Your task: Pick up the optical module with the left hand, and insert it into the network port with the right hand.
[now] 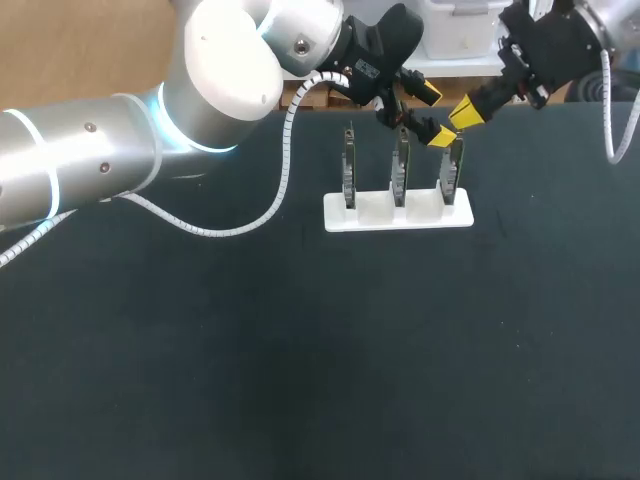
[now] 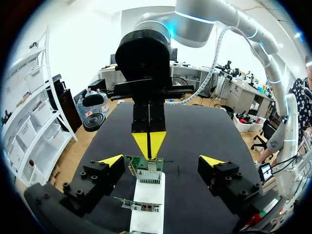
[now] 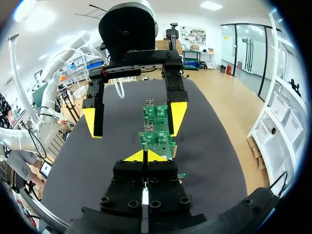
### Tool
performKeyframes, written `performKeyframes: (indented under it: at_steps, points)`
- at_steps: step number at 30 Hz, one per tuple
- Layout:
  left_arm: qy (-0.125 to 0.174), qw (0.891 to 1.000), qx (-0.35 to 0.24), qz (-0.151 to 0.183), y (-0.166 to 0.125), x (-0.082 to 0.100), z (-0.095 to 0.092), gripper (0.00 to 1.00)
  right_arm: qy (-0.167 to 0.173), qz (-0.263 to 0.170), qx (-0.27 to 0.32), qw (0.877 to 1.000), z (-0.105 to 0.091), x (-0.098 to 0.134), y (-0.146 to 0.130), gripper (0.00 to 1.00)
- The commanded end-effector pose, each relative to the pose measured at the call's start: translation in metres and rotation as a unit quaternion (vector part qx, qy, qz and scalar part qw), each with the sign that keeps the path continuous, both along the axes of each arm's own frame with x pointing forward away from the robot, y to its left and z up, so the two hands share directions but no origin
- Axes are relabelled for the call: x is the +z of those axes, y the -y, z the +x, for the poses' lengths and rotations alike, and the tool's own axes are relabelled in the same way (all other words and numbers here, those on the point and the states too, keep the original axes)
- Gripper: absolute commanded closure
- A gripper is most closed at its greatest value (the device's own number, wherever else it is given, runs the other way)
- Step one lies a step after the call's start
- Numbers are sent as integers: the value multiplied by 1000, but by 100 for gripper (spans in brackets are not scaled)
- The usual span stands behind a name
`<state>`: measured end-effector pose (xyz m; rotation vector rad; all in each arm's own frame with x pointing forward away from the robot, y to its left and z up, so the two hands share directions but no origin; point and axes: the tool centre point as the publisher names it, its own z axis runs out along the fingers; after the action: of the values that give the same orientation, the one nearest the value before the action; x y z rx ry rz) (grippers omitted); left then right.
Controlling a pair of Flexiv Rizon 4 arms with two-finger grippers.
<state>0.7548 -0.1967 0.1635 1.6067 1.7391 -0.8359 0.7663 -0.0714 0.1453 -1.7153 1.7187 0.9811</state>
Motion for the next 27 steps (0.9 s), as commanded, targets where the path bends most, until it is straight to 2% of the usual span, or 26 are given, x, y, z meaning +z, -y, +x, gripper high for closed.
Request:
performKeyframes:
  at_steps: [1,27]
  points:
    - [-2,1000,-1,3,1,1,2,0,1,-1,-1,1000,-1,-2,-2,100]
    - [-2,1000,-1,3,1,1,2,0,0,-4,0,1000,-7,-6,-2,100]
